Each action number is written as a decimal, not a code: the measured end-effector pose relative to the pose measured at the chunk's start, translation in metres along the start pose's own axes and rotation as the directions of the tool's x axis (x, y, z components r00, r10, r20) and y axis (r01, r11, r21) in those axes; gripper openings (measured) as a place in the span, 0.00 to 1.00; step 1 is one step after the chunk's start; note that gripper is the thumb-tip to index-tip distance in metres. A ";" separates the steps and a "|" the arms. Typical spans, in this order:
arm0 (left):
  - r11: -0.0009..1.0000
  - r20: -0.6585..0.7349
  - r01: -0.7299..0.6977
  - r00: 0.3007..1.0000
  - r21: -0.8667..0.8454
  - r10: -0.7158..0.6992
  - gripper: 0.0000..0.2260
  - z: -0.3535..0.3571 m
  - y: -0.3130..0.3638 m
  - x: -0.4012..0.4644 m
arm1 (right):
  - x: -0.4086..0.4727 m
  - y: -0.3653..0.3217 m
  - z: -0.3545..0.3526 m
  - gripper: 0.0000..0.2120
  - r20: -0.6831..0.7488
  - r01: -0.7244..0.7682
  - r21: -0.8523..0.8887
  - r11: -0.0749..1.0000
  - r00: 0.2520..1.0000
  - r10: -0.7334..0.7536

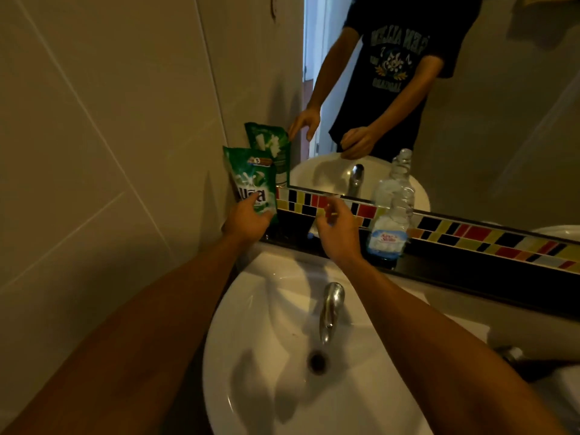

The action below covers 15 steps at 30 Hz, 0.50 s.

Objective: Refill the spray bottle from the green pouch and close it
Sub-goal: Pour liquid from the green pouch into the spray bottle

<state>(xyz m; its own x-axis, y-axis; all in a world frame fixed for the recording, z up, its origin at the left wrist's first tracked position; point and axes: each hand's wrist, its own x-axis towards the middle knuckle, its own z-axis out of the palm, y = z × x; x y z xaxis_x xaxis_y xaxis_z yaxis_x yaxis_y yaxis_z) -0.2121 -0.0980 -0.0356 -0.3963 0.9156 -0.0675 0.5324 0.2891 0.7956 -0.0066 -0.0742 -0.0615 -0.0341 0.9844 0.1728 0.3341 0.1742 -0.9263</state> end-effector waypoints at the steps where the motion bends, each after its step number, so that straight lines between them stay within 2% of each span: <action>1: 1.000 0.004 -0.012 1.000 -0.022 0.012 0.28 -0.007 -0.004 0.005 | 0.003 -0.007 0.008 0.15 0.016 -0.007 0.006 1.000 1.000 0.007; 5: 0.989 -0.051 -0.054 0.998 -0.138 0.047 0.24 -0.034 -0.008 0.019 | 0.025 -0.021 0.038 0.20 0.040 -0.002 -0.025 1.000 0.999 0.003; 8: 0.987 -0.099 -0.090 0.992 -0.135 0.077 0.22 -0.044 -0.007 0.033 | 0.044 -0.023 0.057 0.21 0.053 -0.023 -0.008 1.000 0.998 0.023; 12: 0.975 -0.182 -0.059 0.983 -0.214 0.020 0.25 -0.044 -0.012 0.064 | 0.063 -0.018 0.080 0.20 0.102 -0.058 -0.023 0.998 0.993 0.060; 15: 0.968 -0.184 0.009 0.981 -0.251 -0.057 0.28 -0.041 -0.017 0.089 | 0.076 -0.014 0.096 0.21 0.163 -0.064 -0.051 0.997 0.984 0.071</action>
<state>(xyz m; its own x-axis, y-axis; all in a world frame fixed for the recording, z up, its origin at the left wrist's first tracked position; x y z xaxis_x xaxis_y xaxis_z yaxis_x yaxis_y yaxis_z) -0.2873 -0.0325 -0.0301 -0.5570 0.8305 -0.0003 0.3242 0.2177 0.9206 -0.1045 0.0008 -0.0681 -0.1636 0.9853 0.0493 0.3833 0.1095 -0.9171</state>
